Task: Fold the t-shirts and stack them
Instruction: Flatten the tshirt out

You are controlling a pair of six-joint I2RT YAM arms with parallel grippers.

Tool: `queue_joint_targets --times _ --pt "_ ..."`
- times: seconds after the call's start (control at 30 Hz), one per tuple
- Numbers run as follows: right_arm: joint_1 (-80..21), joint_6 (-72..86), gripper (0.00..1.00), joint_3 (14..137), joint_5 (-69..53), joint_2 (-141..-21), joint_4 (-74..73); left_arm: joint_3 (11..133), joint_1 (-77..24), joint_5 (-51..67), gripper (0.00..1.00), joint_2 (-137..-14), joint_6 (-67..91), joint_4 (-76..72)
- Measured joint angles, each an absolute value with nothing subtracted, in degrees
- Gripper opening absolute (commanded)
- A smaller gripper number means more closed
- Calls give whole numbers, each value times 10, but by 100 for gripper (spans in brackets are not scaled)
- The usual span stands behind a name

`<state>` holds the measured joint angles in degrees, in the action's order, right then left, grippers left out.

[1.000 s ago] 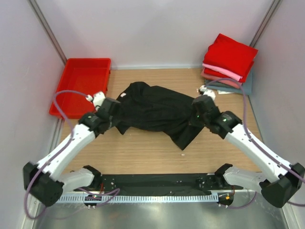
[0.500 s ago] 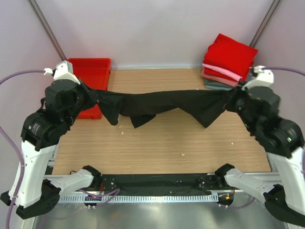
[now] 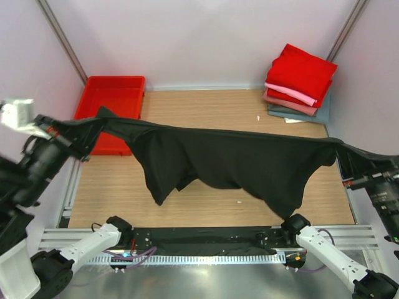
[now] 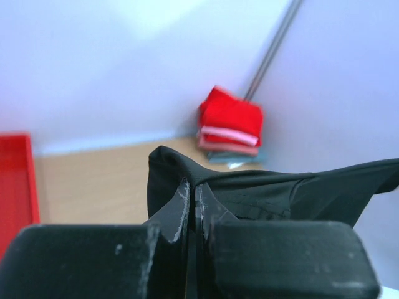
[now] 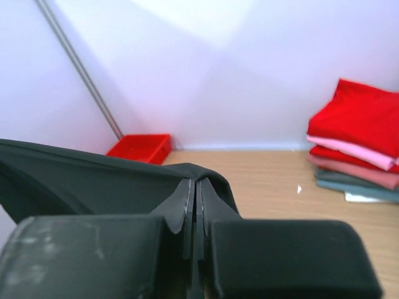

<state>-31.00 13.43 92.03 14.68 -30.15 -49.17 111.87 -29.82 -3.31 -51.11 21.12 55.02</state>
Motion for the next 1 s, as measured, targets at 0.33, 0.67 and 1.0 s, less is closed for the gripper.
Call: queue_joint_targets --times 0.33,0.67,1.0 --pt "-311 123 1 877 160 -270 -394 1179 -151 148 0 -492 173 487" --pt "-300 151 1 883 407 -612 -382 1161 -144 42 0 -715 175 482" --pt "-107 190 82 929 326 -1129 -425 1389 -157 -92 54 -1354 170 588"
